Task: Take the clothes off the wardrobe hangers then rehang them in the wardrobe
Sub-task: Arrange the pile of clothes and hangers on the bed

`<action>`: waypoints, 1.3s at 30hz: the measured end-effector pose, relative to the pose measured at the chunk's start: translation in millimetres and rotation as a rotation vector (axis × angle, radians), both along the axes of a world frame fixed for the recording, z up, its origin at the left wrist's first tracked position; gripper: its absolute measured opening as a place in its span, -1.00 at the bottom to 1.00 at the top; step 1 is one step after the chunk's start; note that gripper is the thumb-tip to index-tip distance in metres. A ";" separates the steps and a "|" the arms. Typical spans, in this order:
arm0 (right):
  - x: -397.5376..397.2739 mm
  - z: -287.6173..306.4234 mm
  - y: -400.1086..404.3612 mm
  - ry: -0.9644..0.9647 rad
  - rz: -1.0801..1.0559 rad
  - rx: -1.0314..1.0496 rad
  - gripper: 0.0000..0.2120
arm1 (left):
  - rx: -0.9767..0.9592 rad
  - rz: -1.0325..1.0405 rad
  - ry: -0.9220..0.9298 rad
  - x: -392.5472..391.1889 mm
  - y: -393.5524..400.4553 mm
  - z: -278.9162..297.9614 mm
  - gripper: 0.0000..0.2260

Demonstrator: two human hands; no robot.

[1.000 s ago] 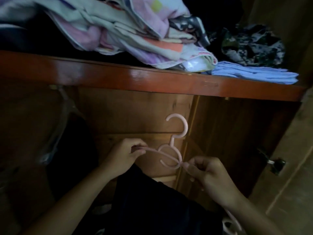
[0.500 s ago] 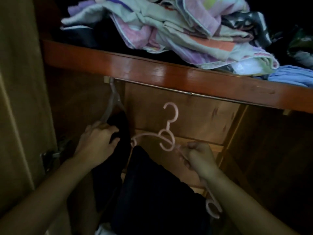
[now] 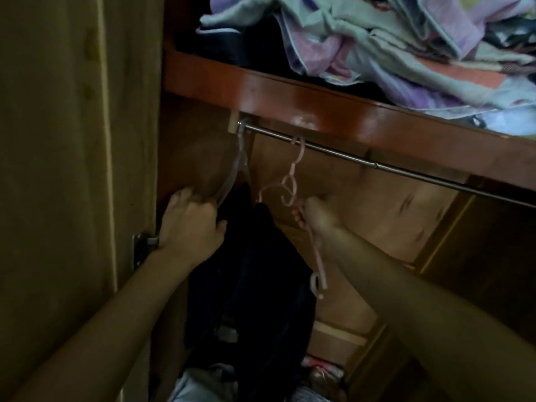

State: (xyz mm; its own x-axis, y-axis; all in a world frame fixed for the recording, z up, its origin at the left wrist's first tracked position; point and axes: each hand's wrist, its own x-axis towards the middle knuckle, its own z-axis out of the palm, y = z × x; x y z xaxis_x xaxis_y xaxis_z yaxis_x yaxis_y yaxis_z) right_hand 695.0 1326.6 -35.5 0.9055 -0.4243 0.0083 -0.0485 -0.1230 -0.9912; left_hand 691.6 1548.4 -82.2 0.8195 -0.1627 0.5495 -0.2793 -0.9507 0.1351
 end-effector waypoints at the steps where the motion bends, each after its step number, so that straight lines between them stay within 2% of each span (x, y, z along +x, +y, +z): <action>1: 7.9 3.7 4.5 -0.004 0.010 0.003 -0.87 | -0.003 -0.003 -0.010 0.2 -0.7 1.1 -0.68; 9: 50.1 21.0 42.8 -0.050 0.084 0.048 -0.80 | -0.058 -0.042 0.019 -0.9 3.4 4.3 -0.71; 17: 67.4 35.0 78.7 -0.007 0.176 0.141 -0.79 | -0.066 -0.056 0.016 -1.2 5.1 1.3 -0.72; 20: 75.9 41.4 82.9 -0.001 0.167 0.186 -0.67 | -0.049 -0.037 0.028 -0.8 3.6 0.3 -0.59; 25: 81.9 34.9 95.7 0.014 0.247 0.146 -0.57 | -0.094 -0.058 -0.021 -2.3 2.4 -2.4 -0.36; 30: 85.4 22.7 91.1 0.020 0.252 0.345 -0.53 | 0.027 -0.058 0.079 1.3 3.2 -6.0 -0.50; 32: 82.7 15.4 88.1 0.061 0.267 0.356 -0.52 | 0.052 -0.063 0.105 1.7 1.7 -7.3 -0.61; 35: 80.1 8.7 82.7 0.099 0.294 0.291 -0.55 | 0.057 -0.070 0.138 -1.3 -4.0 -10.6 -0.72; 39: 70.9 8.1 67.2 0.194 0.358 0.081 -0.66 | -0.002 -0.097 0.225 -4.4 -13.2 -17.9 -0.76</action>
